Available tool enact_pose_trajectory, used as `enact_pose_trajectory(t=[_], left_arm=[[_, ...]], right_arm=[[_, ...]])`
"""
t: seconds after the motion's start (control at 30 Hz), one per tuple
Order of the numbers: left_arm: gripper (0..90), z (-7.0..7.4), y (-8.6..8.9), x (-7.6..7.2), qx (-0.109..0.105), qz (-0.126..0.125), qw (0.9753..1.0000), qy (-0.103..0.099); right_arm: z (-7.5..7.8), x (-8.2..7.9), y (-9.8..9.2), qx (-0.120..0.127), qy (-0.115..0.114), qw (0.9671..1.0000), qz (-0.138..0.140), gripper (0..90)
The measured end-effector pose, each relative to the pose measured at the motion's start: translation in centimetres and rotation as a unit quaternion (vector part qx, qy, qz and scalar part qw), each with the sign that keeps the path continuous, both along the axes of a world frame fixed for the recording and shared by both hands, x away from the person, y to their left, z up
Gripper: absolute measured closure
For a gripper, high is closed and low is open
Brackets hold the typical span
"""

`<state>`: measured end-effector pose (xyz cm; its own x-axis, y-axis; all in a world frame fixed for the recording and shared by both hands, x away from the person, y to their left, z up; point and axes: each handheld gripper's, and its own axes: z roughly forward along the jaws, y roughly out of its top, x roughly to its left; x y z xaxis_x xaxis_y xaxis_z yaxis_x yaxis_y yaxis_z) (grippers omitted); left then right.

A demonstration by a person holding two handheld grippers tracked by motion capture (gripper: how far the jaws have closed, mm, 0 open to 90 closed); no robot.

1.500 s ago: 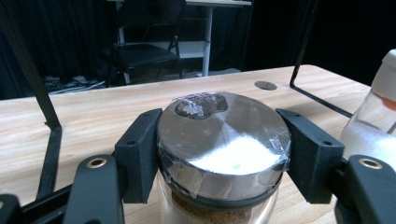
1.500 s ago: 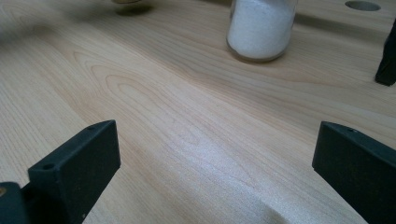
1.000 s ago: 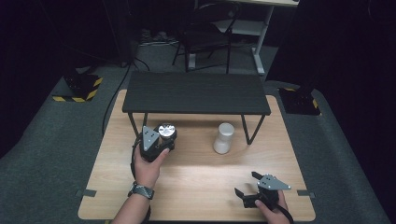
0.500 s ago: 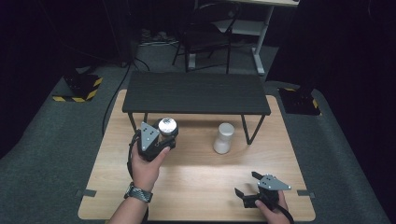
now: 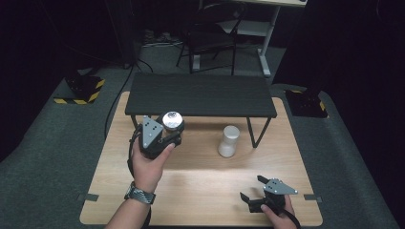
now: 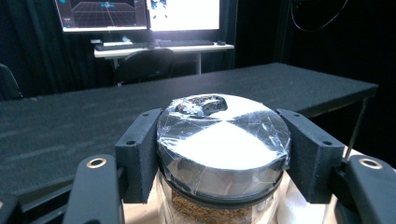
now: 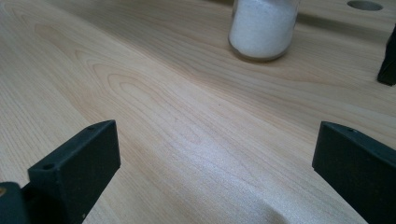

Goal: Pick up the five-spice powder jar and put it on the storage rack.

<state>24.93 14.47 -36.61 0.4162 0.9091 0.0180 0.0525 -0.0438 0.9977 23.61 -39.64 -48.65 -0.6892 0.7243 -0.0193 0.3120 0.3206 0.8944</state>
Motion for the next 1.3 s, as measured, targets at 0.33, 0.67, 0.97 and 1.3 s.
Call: enact_pose_trajectory(t=[0.33, 0.67, 0.97, 1.3], left_arm=[[34.9, 1.9, -0.1, 0.2, -0.005, 0.002, 0.9999, -0.015], [34.9, 3.9, -0.3, 1.2, -0.010, 0.013, 0.9997, -0.020], [35.0, 4.7, -0.8, 2.7, -0.010, 0.027, 0.9994, -0.019], [34.9, 5.6, -1.4, 4.8, -0.005, 0.042, 0.9990, -0.013]], right_arm=[[0.0, 0.0, 0.0, 0.000, 0.000, 1.0000, 0.001, 0.4], [0.0, 0.0, -0.1, 0.002, 0.000, 1.0000, 0.001, 0.4], [0.0, 0.0, -0.1, 0.002, 0.000, 1.0000, 0.001, 0.4], [-0.1, 0.0, -0.2, 0.004, 0.000, 1.0000, 0.002, 0.4]])
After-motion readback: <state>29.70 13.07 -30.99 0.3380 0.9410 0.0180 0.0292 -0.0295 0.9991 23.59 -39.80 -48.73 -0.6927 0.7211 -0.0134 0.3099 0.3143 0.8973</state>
